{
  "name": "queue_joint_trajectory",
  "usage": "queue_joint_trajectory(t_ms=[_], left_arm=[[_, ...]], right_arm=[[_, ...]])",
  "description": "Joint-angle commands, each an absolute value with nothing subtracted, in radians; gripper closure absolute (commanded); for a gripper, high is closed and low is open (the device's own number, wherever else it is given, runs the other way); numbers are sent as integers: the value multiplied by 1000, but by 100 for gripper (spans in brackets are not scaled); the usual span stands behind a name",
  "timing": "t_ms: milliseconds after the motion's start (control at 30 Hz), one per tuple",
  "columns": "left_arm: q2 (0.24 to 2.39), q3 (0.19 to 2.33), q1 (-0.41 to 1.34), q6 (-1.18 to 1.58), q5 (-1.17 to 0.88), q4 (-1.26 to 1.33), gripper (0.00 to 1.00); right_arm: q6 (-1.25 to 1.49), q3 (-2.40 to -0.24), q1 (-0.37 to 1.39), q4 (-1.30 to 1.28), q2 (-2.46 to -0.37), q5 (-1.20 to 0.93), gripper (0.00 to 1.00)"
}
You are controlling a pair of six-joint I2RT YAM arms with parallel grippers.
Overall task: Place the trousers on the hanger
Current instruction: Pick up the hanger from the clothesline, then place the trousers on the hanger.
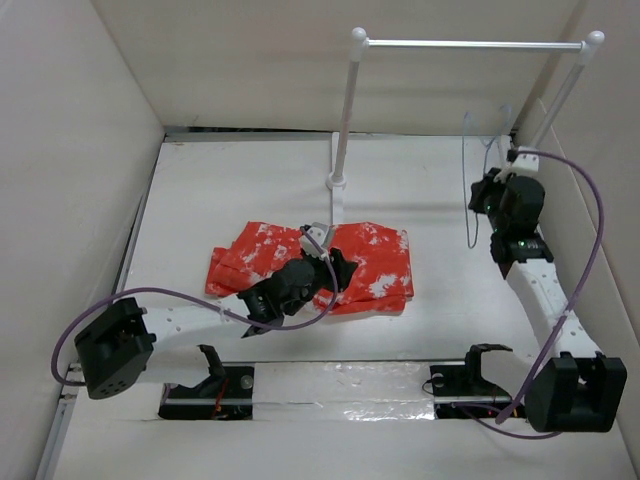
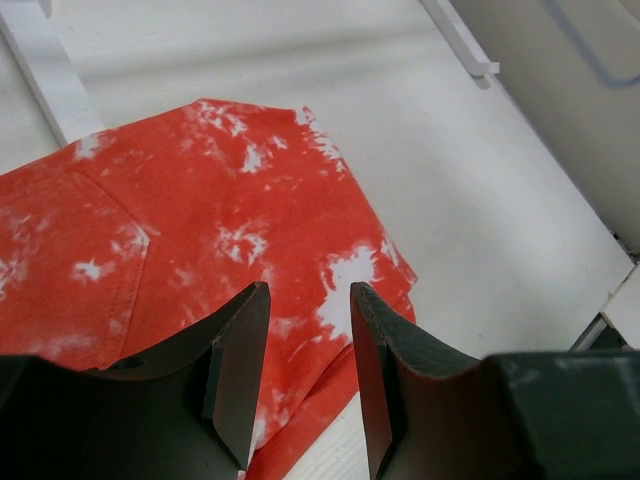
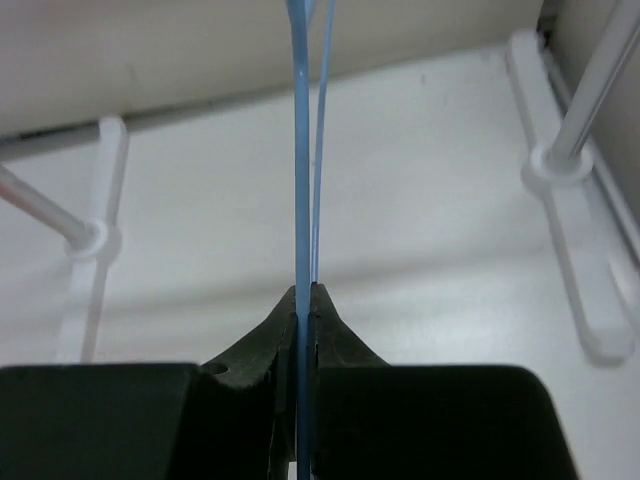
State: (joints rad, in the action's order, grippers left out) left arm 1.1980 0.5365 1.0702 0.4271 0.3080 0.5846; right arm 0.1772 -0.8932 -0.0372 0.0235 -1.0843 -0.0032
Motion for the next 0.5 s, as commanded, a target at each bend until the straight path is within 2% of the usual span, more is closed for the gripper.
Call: queue_joint_trajectory(t_ms=[0, 167, 467], left_arm=[[1203, 629, 1068, 419, 269, 634, 65], [1307, 742, 1077, 437, 227, 640, 66], [1682, 1216, 1068, 354, 201, 555, 65]], right_arm=[[189, -746, 34, 75, -1013, 118, 100], [216, -575, 112, 81, -965, 155, 100], [233, -431, 146, 176, -957, 8, 100]])
